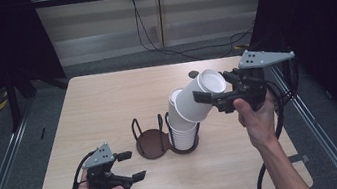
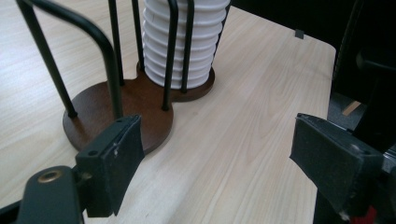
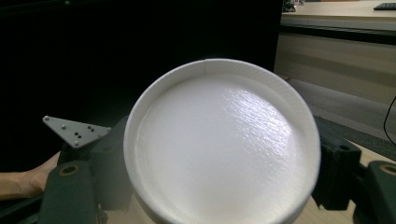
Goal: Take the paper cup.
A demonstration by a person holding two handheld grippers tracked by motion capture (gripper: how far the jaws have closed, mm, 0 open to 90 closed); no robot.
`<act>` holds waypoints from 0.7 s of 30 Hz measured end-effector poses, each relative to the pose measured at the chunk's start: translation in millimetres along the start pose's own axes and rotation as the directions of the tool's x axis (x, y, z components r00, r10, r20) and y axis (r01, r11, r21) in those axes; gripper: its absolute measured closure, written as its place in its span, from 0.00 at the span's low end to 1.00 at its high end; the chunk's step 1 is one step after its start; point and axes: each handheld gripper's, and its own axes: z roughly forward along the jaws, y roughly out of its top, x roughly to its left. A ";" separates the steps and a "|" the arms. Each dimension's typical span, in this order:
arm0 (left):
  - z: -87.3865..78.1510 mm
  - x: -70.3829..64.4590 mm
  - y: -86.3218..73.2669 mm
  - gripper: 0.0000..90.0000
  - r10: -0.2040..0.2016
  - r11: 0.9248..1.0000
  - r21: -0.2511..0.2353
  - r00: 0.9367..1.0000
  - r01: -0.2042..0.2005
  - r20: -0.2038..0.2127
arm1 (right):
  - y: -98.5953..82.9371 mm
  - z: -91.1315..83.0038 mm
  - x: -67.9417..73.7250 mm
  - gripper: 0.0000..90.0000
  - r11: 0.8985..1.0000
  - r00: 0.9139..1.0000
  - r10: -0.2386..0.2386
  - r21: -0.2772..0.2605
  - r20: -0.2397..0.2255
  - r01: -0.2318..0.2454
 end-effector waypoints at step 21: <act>14.2 -20.0 25.3 0.18 0.066 0.997 -0.050 0.995 -0.063 0.079 | -30.3 -2.6 33.9 0.27 0.999 0.996 -0.024 0.034 -0.087 0.027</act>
